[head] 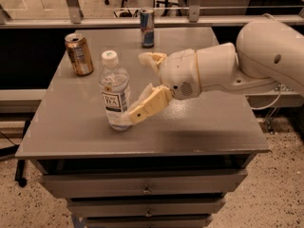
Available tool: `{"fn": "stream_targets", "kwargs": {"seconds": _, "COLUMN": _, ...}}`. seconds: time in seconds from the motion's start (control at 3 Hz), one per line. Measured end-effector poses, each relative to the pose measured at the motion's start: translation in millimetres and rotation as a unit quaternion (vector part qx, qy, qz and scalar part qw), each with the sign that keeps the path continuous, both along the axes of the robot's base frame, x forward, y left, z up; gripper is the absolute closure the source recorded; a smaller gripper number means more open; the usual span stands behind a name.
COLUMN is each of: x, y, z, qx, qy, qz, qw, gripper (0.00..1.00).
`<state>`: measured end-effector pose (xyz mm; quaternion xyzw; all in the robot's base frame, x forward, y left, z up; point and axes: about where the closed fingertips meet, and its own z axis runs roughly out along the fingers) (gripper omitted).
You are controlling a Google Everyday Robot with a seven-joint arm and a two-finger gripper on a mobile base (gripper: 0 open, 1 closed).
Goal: Move blue plastic bottle near orange can
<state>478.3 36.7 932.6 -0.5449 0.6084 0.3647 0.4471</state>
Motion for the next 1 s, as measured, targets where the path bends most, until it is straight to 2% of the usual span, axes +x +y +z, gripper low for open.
{"fn": "stream_targets", "kwargs": {"seconds": 0.33, "x": -6, "y": 28, "z": -11, "qx": 0.036, "qy": 0.011, "qz": 0.009, "qw": 0.9993, "gripper": 0.01}}
{"fn": "stream_targets", "kwargs": {"seconds": 0.67, "x": -8, "y": 38, "z": -20, "qx": 0.049, "qy": 0.019, "qz": 0.007, "qw": 0.9986, "gripper": 0.23}}
{"fn": "stream_targets", "kwargs": {"seconds": 1.0, "x": 0, "y": 33, "z": -25, "qx": 0.053, "qy": 0.020, "qz": -0.007, "qw": 0.9984, "gripper": 0.47}}
